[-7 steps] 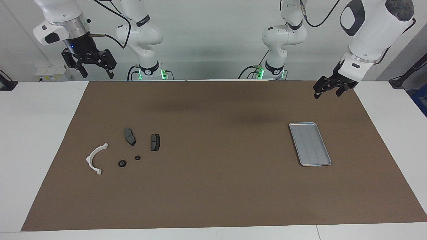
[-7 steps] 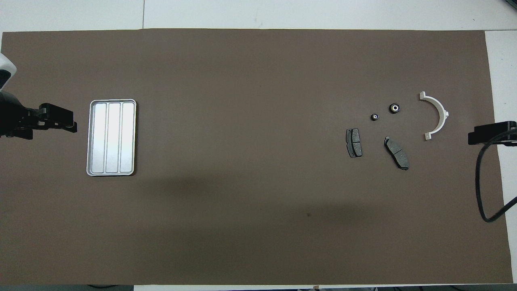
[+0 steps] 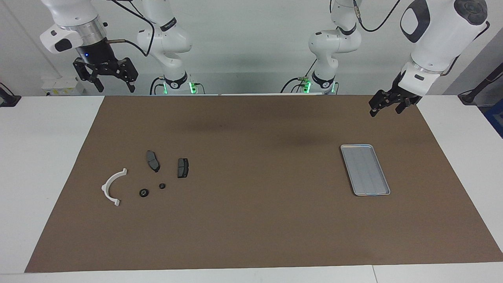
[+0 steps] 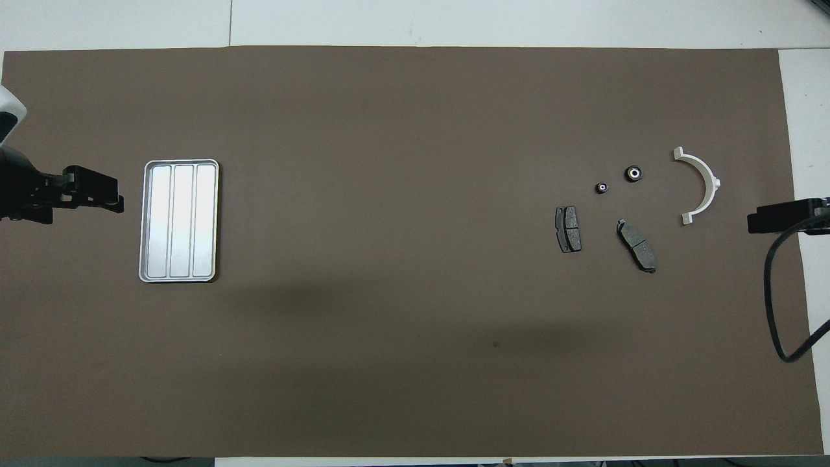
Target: Pick bearing gear from pile to tray
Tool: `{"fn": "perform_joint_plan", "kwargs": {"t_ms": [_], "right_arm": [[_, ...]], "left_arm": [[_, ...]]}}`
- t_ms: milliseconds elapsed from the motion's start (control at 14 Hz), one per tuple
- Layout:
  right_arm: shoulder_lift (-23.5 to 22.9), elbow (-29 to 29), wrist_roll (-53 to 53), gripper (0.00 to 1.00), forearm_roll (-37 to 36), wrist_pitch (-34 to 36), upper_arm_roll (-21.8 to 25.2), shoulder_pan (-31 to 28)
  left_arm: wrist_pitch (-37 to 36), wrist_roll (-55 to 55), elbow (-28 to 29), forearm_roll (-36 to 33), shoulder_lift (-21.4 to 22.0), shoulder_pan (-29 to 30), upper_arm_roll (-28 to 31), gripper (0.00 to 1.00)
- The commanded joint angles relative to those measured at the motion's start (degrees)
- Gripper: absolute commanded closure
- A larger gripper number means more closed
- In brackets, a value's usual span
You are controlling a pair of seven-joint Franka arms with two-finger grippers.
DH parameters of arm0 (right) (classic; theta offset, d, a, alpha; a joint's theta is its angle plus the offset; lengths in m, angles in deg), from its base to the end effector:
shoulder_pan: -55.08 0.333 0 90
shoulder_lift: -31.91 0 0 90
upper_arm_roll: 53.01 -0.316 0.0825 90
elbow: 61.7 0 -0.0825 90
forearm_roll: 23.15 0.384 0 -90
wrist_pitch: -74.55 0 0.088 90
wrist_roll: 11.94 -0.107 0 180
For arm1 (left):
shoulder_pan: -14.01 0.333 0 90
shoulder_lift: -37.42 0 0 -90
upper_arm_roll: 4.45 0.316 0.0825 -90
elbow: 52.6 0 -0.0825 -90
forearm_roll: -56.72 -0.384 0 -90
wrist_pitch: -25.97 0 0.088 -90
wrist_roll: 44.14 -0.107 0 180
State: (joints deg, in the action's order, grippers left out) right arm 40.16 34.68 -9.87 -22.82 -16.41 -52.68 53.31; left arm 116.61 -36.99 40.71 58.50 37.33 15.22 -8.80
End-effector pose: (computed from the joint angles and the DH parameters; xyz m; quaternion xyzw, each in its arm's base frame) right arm 0.5103 -0.0183 0.6500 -0.9997 0.0002 -0.0248 0.0024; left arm 0.5530 -0.0336 0.5974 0.9990 0.0355 -0.0254 0.0134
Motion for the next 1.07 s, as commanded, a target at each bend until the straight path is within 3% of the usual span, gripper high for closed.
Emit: {"fn": "perform_joint_plan", "kwargs": {"t_ms": [0, 1000], "right_arm": [[-4.3, 0.6, 1.9, 0.00, 1.1, -4.4, -0.1, -0.9], [-26.2, 1.1, 2.8, 0.04, 0.5, -31.3, -0.1, -1.0]], "left_arm": [[0.2, -0.4, 0.5, -0.3, 0.7, 0.2, -0.2, 0.00], [0.2, -0.4, 0.5, -0.3, 0.7, 0.2, -0.2, 0.00]]}}
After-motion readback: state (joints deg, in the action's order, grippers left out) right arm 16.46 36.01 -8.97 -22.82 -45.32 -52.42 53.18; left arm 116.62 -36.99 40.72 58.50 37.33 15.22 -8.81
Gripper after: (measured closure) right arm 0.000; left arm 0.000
